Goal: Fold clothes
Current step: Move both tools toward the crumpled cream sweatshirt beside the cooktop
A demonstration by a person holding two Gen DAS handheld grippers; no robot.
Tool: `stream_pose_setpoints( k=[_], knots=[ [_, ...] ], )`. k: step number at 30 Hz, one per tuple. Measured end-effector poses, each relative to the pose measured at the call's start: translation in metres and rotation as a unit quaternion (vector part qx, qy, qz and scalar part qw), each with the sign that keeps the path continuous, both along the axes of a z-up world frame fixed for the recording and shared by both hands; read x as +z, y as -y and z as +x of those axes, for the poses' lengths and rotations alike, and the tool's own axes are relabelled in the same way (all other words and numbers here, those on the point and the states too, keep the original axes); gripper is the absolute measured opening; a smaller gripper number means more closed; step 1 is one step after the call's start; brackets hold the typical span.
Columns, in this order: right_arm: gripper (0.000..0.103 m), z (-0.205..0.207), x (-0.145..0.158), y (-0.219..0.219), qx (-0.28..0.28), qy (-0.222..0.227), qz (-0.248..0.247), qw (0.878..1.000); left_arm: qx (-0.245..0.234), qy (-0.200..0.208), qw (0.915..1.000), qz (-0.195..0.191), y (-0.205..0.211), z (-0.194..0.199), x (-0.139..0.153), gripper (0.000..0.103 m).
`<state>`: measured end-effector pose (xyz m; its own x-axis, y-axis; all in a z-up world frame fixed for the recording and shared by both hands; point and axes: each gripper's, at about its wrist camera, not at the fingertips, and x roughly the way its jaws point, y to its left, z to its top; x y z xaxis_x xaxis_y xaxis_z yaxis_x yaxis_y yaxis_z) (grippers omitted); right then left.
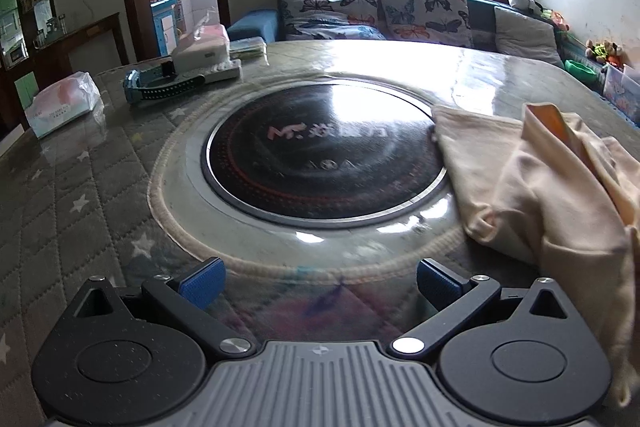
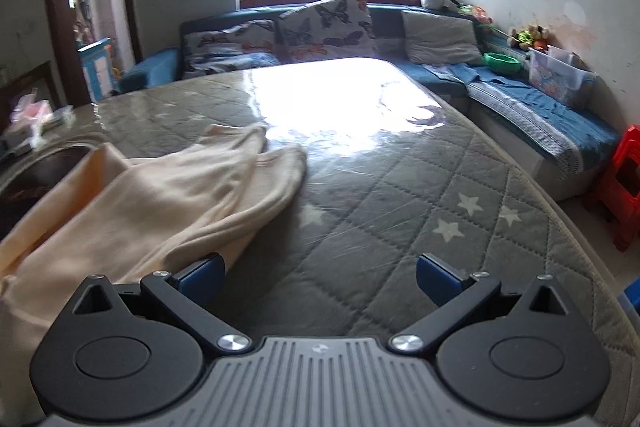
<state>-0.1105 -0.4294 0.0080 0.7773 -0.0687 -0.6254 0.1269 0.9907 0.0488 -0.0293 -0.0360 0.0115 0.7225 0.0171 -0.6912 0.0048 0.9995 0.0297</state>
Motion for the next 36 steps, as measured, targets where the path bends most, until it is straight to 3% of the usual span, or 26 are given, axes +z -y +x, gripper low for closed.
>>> stream_pose_setpoints(
  k=[13,36],
  knots=[
    [0.098,-0.04,0.009,-0.027,0.037,0.013,0.02,0.999,-0.031,-0.003,0.9995,0.005,0.026,-0.023,0.008,0.103],
    [0.083,-0.073,0.013,-0.056,0.102,0.01,0.019,0.995,-0.069,-0.003,0.9972,0.028,0.051,-0.049,0.012,0.103]
  ],
)
